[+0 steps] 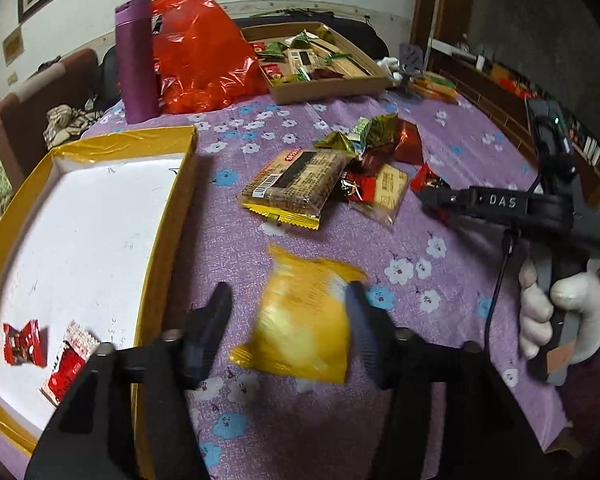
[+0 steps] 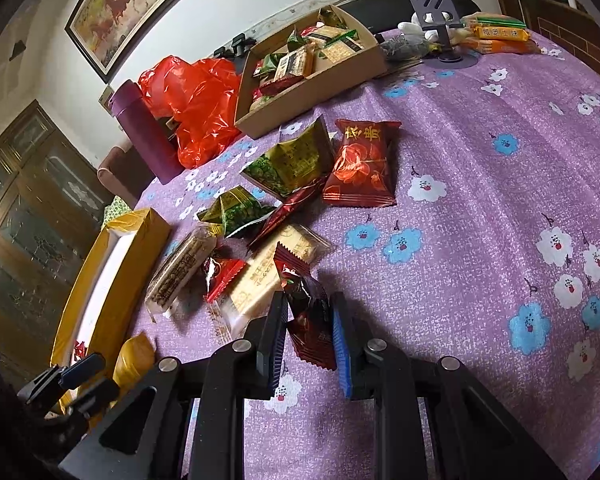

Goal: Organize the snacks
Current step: 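Grasp the yellow cheese cracker pack with the left tool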

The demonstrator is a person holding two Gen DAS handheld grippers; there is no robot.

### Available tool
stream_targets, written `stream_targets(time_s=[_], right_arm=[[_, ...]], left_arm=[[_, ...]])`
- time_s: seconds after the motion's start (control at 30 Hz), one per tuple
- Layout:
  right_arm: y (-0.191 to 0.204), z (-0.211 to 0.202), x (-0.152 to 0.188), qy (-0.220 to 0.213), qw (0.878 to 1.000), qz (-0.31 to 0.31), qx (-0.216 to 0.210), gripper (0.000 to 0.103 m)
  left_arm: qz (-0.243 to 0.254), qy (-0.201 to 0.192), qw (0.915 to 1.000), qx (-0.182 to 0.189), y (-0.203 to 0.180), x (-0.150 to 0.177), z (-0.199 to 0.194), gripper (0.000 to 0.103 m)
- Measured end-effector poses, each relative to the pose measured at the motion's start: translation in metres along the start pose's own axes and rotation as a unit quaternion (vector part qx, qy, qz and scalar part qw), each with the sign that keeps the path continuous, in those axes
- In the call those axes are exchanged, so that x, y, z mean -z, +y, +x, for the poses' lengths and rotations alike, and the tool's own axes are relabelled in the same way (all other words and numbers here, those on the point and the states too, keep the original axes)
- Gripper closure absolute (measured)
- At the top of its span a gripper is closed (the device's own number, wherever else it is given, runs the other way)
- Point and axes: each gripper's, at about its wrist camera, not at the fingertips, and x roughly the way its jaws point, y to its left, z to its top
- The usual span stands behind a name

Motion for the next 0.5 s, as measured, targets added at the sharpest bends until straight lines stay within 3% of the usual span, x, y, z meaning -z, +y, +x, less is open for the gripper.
stream_targets(time_s=[0.17, 0.3, 0.33, 0.37, 0.4, 0.5], right_arm=[[0.0, 0.0, 0.0, 0.002, 1.0, 0.0, -0.006, 0.08], [0.001, -0.001, -0.001, -0.001, 1.0, -0.005, -0.007, 0.08], [0.002, -0.002, 0.0, -0.002, 1.0, -0.008, -0.007, 0.08], [0.003, -0.002, 0.0, -0.003, 1.0, -0.01, -0.005, 0.08], [0.004, -0.002, 0.0, -0.004, 1.0, -0.012, -0.004, 0.08], [0.006, -0.002, 0.001, -0.004, 1.0, -0.018, -0.003, 0.08]], left_arm=[[0.015, 0.019, 0.9996, 0.015, -0.001, -0.004, 0.019, 0.028], [0.025, 0.03, 0.9989, 0.027, -0.014, -0.003, 0.029, 0.028], [0.031, 0.036, 0.9986, 0.023, -0.018, -0.001, 0.032, 0.03], [0.04, 0.042, 0.9982, 0.019, -0.022, 0.001, 0.035, 0.048], [0.047, 0.047, 0.9977, 0.016, -0.026, 0.003, 0.036, 0.055], [0.023, 0.036, 0.9988, 0.025, -0.021, 0.003, 0.029, 0.06]])
